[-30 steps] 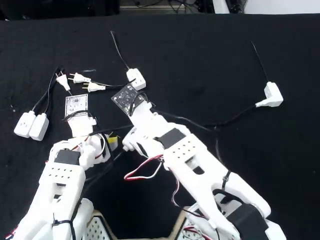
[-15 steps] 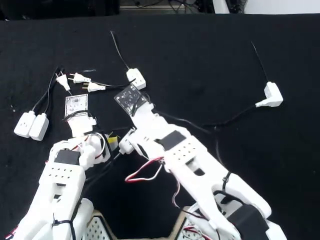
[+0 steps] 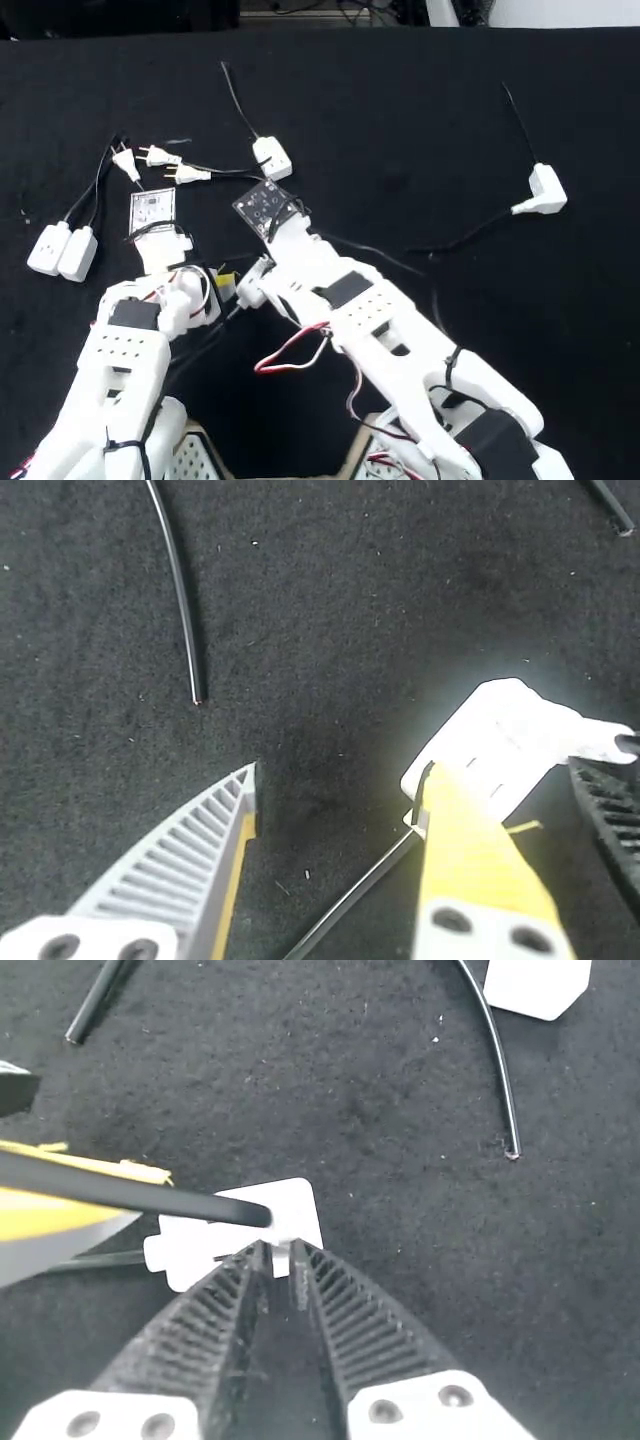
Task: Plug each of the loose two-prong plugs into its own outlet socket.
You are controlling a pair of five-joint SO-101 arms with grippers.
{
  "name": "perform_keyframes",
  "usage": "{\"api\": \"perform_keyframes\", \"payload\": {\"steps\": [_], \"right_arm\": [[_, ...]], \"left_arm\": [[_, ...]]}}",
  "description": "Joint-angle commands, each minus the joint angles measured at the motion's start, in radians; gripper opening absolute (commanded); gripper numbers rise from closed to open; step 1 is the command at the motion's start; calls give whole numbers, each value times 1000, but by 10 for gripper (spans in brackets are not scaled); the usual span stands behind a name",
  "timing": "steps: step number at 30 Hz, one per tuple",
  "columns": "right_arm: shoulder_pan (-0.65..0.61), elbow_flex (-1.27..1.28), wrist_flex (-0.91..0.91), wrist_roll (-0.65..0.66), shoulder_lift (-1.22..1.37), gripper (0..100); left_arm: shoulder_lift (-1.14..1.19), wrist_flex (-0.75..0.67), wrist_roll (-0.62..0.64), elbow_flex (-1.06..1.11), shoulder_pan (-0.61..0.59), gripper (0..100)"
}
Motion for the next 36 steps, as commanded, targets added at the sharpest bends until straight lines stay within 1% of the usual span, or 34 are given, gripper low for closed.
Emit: {"api": "perform_keyframes", "payload": {"steps": [1,5,7,11,15,24,29,30,32,34,36], "right_arm": [[-2,-27,2,-63,-35,37],[-6,-67,44,-115,-31,178],[-6,-76,44,-141,-31,210],[-6,-85,38,-190,-30,172],[-6,-77,-15,-190,-30,119],[-6,-84,-26,-190,-28,116],[-6,-58,-110,-190,-19,109],[-6,-53,-123,-190,-10,87],[-6,-50,-135,-187,16,5],[-6,-51,-130,-183,44,21],[-6,-51,-130,-183,65,11]], "left_arm": [[-9,-14,8,-53,-7,266],[-9,-15,8,-53,-7,266],[-9,-15,8,-53,-7,266],[-9,-17,8,-53,-7,266],[-9,-18,8,-53,-7,266],[-9,-18,8,-53,-7,266],[-9,-18,9,-53,-7,266],[-9,-17,9,-53,-7,266],[-9,-17,8,-53,-7,266],[-9,-17,8,-53,-7,266],[-9,-17,8,-53,-7,266]]}}
